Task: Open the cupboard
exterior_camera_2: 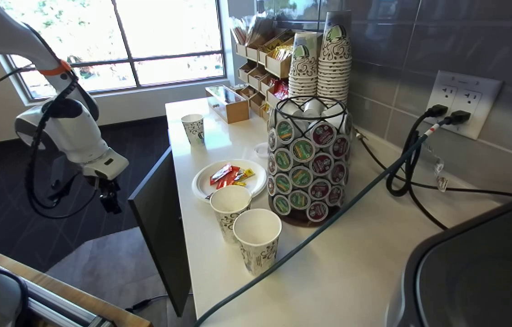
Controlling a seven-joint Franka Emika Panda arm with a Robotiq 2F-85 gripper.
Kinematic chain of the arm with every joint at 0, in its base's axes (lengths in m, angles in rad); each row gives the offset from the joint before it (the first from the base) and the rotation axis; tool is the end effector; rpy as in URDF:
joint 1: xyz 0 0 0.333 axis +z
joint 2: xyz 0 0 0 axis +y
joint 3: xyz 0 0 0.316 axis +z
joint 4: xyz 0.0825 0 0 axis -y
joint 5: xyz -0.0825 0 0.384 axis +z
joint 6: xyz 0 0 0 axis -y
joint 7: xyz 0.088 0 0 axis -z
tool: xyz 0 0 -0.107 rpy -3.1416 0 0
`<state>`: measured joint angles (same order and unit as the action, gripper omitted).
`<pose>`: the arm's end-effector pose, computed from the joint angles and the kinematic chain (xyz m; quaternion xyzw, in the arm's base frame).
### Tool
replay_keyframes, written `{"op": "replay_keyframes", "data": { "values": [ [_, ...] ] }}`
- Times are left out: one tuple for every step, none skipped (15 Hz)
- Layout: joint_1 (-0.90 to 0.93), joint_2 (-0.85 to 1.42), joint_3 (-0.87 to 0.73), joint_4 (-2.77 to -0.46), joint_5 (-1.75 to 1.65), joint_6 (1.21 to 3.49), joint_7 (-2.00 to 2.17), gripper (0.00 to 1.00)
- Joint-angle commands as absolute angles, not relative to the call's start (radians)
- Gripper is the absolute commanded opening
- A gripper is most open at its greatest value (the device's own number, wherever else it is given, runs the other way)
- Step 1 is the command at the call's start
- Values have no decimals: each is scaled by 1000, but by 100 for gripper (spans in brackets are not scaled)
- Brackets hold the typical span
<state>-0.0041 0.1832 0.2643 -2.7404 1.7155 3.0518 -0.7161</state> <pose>0.3242 0.0137 0.1559 -0.9238 0.3578 -0.0560 0.1243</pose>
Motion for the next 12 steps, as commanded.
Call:
{"op": "replay_keyframes", "data": {
  "values": [
    [-72,84,251,-2763,1686,2956,-722,100],
    [-87,64,243,-2764,1667,2931,-700,100],
    [-103,46,233,-2762,1649,2909,-676,100],
    [-117,22,222,-2763,1626,2885,-651,100],
    [-131,-7,209,-2764,1610,2874,-622,93],
    [-143,-35,196,-2767,1588,2867,-590,72],
    [-155,-54,182,-2768,1551,2860,-548,69],
    [-165,-65,169,-2764,1496,2857,-496,68],
    [-174,-70,158,-2760,1438,2854,-446,61],
    [-183,-78,151,-2761,1382,2856,-393,53],
    [-129,-72,82,-2758,1305,2847,-331,44],
    [-129,-71,69,-2754,1242,2843,-277,37]
  ]
}}
